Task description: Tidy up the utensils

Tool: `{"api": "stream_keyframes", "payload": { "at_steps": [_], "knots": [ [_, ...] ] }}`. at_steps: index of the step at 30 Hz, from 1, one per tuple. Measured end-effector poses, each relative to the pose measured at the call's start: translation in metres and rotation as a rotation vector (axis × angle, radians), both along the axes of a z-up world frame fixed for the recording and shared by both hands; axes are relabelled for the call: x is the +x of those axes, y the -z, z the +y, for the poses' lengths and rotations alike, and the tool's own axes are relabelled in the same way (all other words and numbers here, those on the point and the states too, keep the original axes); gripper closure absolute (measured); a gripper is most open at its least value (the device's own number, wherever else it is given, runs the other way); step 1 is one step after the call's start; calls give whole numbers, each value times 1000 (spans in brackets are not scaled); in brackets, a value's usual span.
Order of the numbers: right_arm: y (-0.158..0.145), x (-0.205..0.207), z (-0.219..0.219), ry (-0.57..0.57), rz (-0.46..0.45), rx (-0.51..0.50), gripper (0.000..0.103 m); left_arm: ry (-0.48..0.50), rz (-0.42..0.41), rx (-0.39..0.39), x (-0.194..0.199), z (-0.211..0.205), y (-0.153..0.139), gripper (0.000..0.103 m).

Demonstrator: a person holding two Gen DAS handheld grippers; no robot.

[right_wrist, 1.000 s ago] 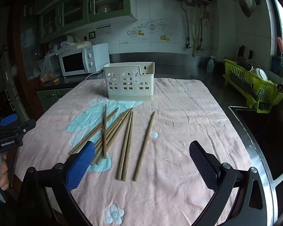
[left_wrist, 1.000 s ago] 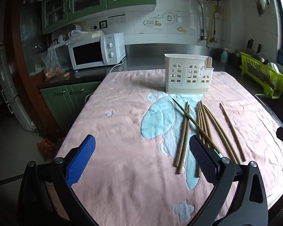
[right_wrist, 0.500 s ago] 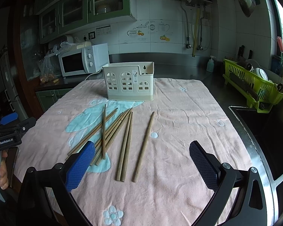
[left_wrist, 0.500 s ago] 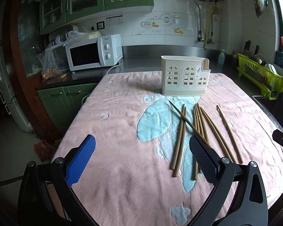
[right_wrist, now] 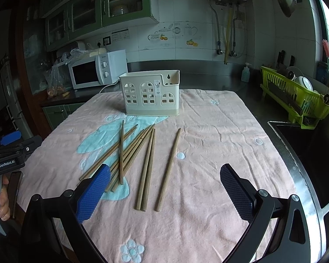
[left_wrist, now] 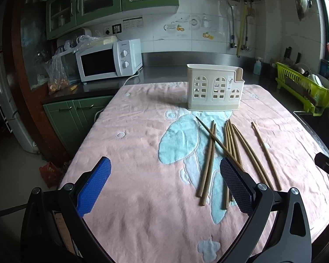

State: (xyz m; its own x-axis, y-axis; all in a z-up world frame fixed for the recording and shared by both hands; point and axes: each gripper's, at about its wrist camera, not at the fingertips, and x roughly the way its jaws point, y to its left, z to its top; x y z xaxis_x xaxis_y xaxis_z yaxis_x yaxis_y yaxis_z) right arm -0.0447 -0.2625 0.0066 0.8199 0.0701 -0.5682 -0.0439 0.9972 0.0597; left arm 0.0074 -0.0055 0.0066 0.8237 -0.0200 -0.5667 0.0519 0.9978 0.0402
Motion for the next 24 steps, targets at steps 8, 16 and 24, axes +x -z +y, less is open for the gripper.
{"api": "stream_keyframes", "payload": {
  "at_steps": [8, 16, 24],
  "knots": [
    [1, 3, 2, 5, -1, -15, 6, 6, -3, -5, 1, 0, 1, 5],
    [-1, 7, 5, 9, 3, -26, 6, 14, -9, -14, 7, 3, 0, 5],
    [-6, 12, 7, 18, -3, -32, 6, 24, -18, -12, 12, 2, -1, 5]
  ]
}}
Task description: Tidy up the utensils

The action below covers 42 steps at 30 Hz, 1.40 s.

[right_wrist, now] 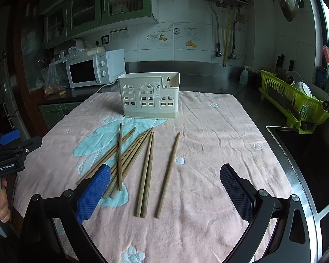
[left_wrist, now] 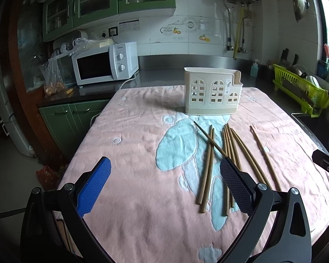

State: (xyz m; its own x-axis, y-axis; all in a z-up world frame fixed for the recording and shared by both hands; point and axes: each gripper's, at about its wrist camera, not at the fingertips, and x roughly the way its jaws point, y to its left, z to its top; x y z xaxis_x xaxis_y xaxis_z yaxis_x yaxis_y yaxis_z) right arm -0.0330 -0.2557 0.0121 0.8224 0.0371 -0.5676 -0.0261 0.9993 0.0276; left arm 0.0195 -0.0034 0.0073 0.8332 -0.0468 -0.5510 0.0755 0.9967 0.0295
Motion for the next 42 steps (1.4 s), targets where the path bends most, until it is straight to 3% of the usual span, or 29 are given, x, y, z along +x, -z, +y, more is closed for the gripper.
{"api": "stream_keyframes", "payload": {
  "at_steps": [12, 18, 25, 28, 31, 40, 42],
  "knots": [
    [23, 14, -7, 29, 59, 8, 6, 15, 47, -10, 11, -1, 23, 9],
    [39, 19, -11, 35, 86, 9, 7, 46, 92, -14, 17, -7, 40, 17],
    [60, 26, -13, 28, 139, 25, 9, 93, 164, -9, 26, -21, 63, 35],
    [65, 31, -13, 10, 154, 45, 20, 102, 189, -10, 32, -24, 70, 40],
    [67, 37, -9, -11, 158, 56, 24, 111, 203, -4, 35, -24, 75, 46],
    [71, 67, 37, -188, 182, 48, 54, 102, 221, -17, 37, -11, 80, 50],
    [74, 76, 46, -216, 198, 44, 65, 104, 220, -20, 36, -8, 80, 50]
  ]
}}
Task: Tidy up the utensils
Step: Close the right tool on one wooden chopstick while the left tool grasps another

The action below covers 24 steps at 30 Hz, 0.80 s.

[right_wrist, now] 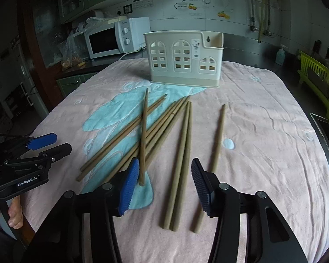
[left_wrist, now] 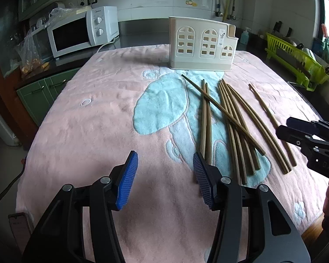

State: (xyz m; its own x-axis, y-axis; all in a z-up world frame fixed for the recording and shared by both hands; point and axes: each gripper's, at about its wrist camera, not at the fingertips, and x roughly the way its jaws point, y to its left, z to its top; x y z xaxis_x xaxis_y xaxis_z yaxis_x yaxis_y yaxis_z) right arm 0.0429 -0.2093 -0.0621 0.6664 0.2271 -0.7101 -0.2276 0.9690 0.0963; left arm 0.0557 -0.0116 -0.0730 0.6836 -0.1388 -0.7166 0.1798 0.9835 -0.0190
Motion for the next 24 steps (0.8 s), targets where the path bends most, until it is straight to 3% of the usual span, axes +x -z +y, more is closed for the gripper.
{"api": "stream_keyframes", "payload": {
  "at_steps": [9, 14, 24],
  "knots": [
    [18, 30, 30, -98, 58, -27, 90, 33, 14, -22, 1, 4, 7, 51],
    [28, 37, 35, -96, 83, -57, 96, 82, 33, -33, 3, -3, 13, 58],
    [29, 36, 34, -72, 68, -93, 97, 156, 65, -47, 19, -23, 21, 68]
  ]
}}
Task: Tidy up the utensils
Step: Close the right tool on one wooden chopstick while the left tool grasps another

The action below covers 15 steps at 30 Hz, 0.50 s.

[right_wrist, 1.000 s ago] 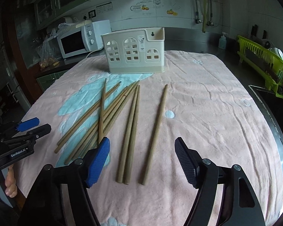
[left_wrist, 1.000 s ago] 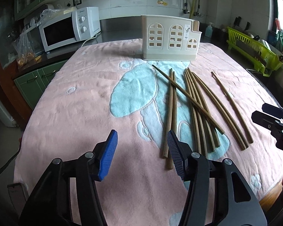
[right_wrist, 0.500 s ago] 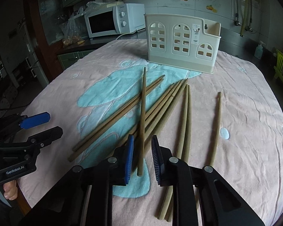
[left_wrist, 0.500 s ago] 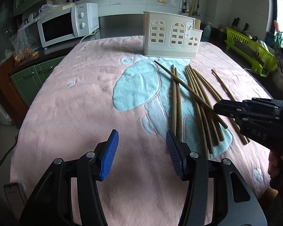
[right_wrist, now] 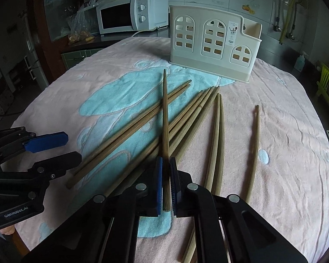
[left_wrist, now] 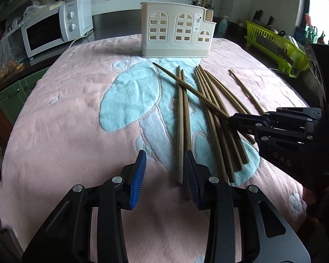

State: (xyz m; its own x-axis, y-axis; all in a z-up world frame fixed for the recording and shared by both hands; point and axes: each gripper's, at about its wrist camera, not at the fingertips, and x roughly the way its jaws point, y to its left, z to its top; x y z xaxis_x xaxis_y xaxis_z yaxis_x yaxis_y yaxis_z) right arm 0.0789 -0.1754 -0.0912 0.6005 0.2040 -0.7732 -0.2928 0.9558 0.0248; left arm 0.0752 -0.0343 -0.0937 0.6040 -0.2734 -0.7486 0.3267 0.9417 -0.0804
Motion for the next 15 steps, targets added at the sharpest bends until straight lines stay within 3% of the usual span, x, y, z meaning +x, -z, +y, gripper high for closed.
{"api": "stream_keyframes", "payload": {
  "at_steps": [8, 15],
  "knots": [
    [-4, -3, -7, 24, -15, 18, 97, 26, 12, 10, 10, -10, 6, 75],
    [-5, -6, -13, 40, -18, 37, 97, 20, 14, 21, 15, -9, 8, 75]
  ]
}}
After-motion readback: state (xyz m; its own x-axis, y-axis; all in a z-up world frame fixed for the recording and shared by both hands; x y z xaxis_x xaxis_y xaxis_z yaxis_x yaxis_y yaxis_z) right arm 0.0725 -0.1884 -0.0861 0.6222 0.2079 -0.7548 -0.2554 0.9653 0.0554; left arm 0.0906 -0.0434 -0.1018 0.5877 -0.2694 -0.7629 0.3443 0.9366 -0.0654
